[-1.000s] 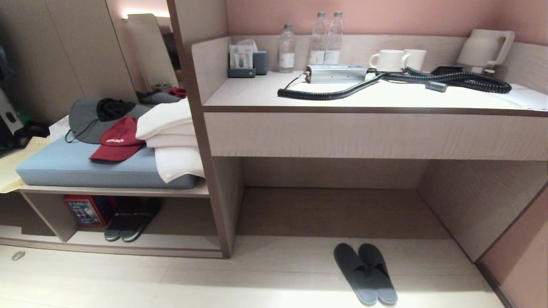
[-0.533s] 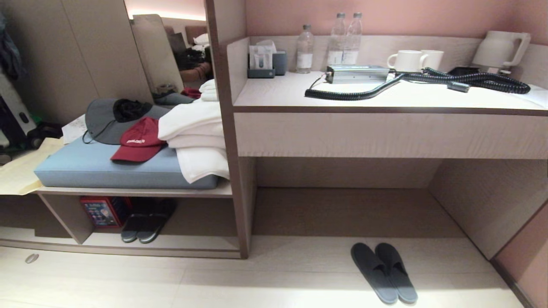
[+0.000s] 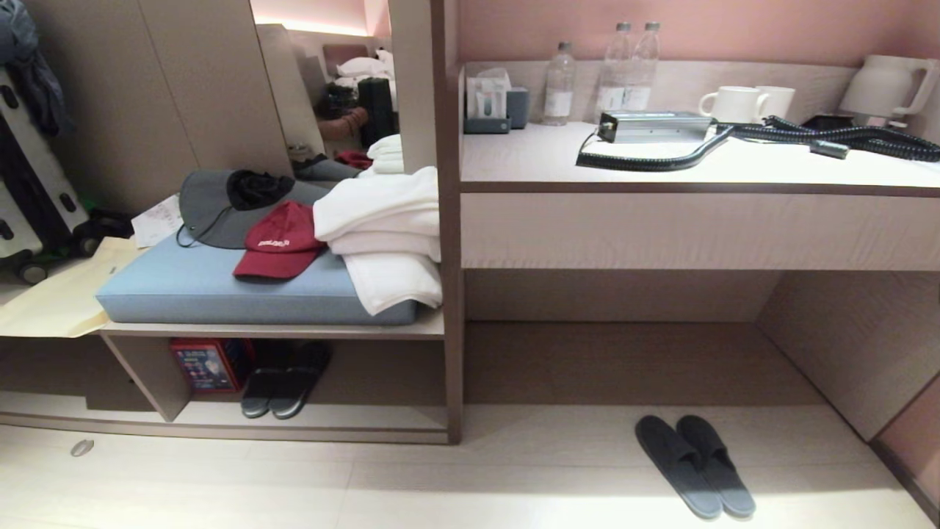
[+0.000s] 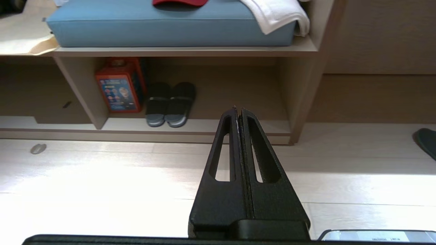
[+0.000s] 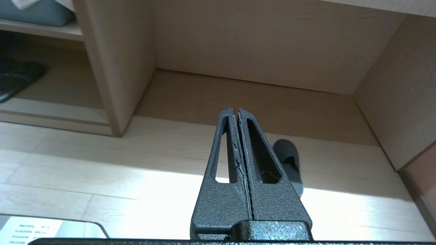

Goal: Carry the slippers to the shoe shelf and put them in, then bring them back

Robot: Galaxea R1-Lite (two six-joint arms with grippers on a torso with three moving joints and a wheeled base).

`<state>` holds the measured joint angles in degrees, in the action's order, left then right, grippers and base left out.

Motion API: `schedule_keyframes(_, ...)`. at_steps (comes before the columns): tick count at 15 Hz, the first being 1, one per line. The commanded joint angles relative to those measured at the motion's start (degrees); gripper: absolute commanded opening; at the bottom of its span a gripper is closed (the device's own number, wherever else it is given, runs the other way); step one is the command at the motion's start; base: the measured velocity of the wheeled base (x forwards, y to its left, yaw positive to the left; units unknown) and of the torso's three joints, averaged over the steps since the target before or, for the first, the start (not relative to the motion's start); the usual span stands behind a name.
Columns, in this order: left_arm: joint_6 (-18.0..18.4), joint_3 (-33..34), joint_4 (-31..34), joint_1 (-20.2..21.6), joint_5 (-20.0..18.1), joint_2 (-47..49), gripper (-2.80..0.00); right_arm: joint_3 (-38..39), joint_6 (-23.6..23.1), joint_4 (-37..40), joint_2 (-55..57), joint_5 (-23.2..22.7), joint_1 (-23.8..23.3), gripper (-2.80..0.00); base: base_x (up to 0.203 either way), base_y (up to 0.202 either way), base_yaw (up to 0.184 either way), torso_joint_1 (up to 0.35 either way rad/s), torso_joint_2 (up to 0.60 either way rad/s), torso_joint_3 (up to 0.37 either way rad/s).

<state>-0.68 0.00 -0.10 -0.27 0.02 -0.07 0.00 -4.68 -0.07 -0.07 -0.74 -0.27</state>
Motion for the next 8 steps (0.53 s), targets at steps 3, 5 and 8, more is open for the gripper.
schedule_keyframes(3, 0.0, 0.1, 0.0, 0.0, 0.1, 0.1, -2.80, 0.0, -0.1, 0.0, -0.1, 0.0, 0.0, -2.80, 0.000, 0.194, -0.001, 0.001, 0.00, 0.003)
schedule_keyframes(5, 0.0, 0.1, 0.0, 0.0, 0.0, 0.1, -2.80, 0.0, -0.1, 0.0, -0.1, 0.0, 0.0, -2.80, 0.000, 0.198, 0.000, 0.001, 0.00, -0.001)
schedule_keyframes(8, 0.0, 0.1, 0.0, 0.0, 0.0, 0.1, -2.80, 0.0, -0.1, 0.0, -0.1, 0.0, 0.0, -2.80, 0.000, 0.196, -0.003, 0.003, 0.00, 0.003)
